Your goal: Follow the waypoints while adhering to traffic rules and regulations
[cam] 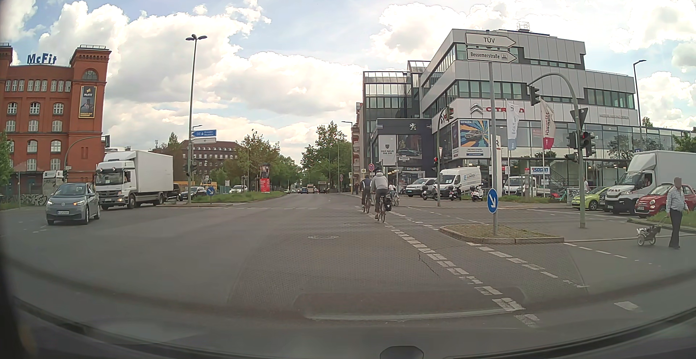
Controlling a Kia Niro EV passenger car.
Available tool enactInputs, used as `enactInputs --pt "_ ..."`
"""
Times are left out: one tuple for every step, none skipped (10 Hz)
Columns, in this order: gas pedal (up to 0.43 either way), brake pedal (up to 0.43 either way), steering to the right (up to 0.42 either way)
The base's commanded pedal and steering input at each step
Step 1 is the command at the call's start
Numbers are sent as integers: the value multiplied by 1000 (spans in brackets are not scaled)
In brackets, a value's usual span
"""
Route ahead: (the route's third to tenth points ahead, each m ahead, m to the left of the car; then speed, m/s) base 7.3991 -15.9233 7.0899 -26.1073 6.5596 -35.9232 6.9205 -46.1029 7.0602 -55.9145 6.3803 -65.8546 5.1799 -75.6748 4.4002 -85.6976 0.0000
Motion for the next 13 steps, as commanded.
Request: enactInputs --pt "0 244 817" --pt "0 250 817" --pt "0 244 817" --pt "0 244 817" --pt "0 244 817" --pt "0 244 817" --pt "0 244 817" --pt "0 250 817" --pt "0 244 817" --pt "0 232 813" --pt "0 73 789" --pt "0 18 754" --pt "0 18 736"
